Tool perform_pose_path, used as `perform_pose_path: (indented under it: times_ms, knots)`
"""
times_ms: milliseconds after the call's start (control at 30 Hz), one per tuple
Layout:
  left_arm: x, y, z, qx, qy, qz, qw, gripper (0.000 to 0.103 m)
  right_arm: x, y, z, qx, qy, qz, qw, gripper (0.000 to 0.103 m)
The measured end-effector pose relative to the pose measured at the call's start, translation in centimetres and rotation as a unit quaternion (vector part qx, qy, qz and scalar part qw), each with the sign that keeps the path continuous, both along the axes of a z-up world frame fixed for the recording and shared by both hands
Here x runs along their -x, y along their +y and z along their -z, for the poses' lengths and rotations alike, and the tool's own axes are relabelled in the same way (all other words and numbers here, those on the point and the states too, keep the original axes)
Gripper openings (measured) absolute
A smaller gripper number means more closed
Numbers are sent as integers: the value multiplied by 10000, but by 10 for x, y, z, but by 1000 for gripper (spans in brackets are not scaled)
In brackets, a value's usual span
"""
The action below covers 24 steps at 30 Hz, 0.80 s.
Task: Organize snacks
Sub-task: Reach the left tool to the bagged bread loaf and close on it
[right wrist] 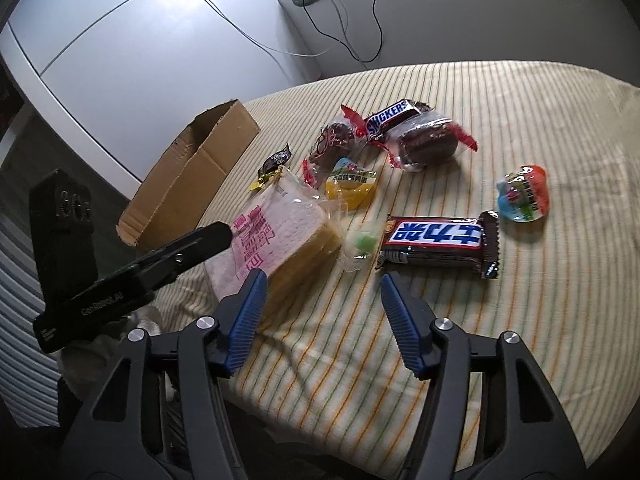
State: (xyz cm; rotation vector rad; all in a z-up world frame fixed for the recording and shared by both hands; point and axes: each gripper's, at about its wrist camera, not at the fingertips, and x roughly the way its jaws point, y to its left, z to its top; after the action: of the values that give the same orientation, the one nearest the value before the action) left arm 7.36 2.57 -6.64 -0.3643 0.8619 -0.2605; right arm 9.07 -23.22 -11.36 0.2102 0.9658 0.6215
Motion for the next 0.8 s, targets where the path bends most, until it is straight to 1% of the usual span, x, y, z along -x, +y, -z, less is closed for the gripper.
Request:
perform_pose_path:
  times_ms: [67, 133, 200, 300, 400, 567, 700, 800]
  knots:
    - [-2, 2, 3, 90, 51, 14, 9999, 77, -4, 0, 2, -67, 102, -37, 9999, 60]
    - [-3, 5, 5, 183, 96, 31, 9998, 73, -6, 1, 4, -137, 187, -91, 9997, 52]
    - [-2, 8, 7, 292, 161, 60, 9994, 70, -8, 4, 8, -171, 259, -136, 9994, 49]
    - [2, 10, 8, 446, 243, 160, 9986, 66, -13, 9, 12, -263, 370, -191, 9988, 47]
    - [8, 7, 8, 490, 279, 301, 9980, 65, -17, 8, 14, -416, 483, -216, 9977, 46]
    - [15, -4, 7, 360, 251, 552, 9975, 65, -22, 7, 12, -579, 550, -278, 9964, 46]
    - [15, -13, 9, 44, 206, 629, 9978, 64, -27, 15, 14, -522, 598, -377, 9961, 46]
    - [13, -16, 12, -109, 212, 637, 9977, 65, -32, 21, 20, -468, 705, -392, 9956, 46]
